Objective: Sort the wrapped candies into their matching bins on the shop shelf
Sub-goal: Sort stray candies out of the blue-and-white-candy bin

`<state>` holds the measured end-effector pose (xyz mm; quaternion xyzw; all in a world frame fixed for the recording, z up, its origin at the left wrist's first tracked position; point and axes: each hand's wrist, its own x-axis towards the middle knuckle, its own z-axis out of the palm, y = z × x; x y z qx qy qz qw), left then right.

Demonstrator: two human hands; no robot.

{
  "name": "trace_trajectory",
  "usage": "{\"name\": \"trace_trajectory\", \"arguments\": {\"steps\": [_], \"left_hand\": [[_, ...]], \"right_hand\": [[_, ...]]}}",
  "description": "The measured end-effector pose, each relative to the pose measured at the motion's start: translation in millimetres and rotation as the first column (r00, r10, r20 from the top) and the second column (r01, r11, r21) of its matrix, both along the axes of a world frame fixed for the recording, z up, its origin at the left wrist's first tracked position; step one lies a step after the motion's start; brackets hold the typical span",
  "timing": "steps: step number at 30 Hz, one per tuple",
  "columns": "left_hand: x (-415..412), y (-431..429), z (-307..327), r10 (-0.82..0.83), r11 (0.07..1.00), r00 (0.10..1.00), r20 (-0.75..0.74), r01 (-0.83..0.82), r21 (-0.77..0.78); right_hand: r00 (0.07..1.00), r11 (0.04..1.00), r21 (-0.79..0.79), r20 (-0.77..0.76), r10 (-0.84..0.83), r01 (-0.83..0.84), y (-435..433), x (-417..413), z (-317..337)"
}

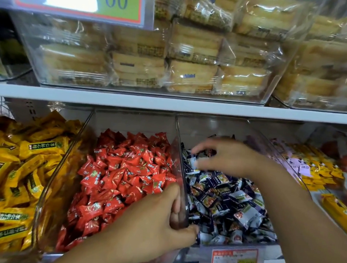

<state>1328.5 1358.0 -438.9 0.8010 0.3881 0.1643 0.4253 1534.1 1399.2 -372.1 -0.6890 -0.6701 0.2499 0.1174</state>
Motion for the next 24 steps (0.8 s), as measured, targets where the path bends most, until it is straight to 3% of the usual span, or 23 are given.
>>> {"name": "trace_trajectory", "arguments": {"steps": [1,3,5,6,12,20,24], "left_hand": [[-0.1,0.4,0.3,0.001,1.000,1.000,0.000,-0.001,-0.005],[0.5,1.1,0.8,-0.004,1.000,1.000,-0.008,0.004,0.011],[0.3,0.1,1.4,-0.011,0.999,1.000,-0.017,0.012,0.039],[0.3,-0.7,2.0,-0.016,0.999,1.000,-0.012,0.017,0.040],[-1.4,-2.6,3.7,-0.004,1.000,0.999,0.036,0.005,-0.021],[1.4,-3.4,7.1,0.009,0.998,1.000,0.021,-0.008,-0.054],[2.2,-4.1,7.6,0.012,0.998,1.000,0.017,-0.010,-0.064]], "right_hand": [[0.997,0.990,-0.134,0.047,0.056,-0.050,-0.3,-3.3,-10.3],[0.944,0.955,-0.285,0.284,0.167,-0.084,2.4,-18.1,-33.0],[0.826,0.955,-0.289,0.520,0.220,-0.072,10.6,-29.0,-53.4],[0.799,0.963,-0.261,0.566,0.203,-0.059,13.5,-29.7,-57.9],[0.851,0.993,-0.120,0.522,0.046,0.020,17.0,-2.8,-55.3],[0.885,1.000,0.003,0.466,0.010,-0.013,2.2,20.2,-36.2],[0.928,0.992,-0.123,0.363,0.083,-0.041,-5.1,28.0,-21.0]]}}
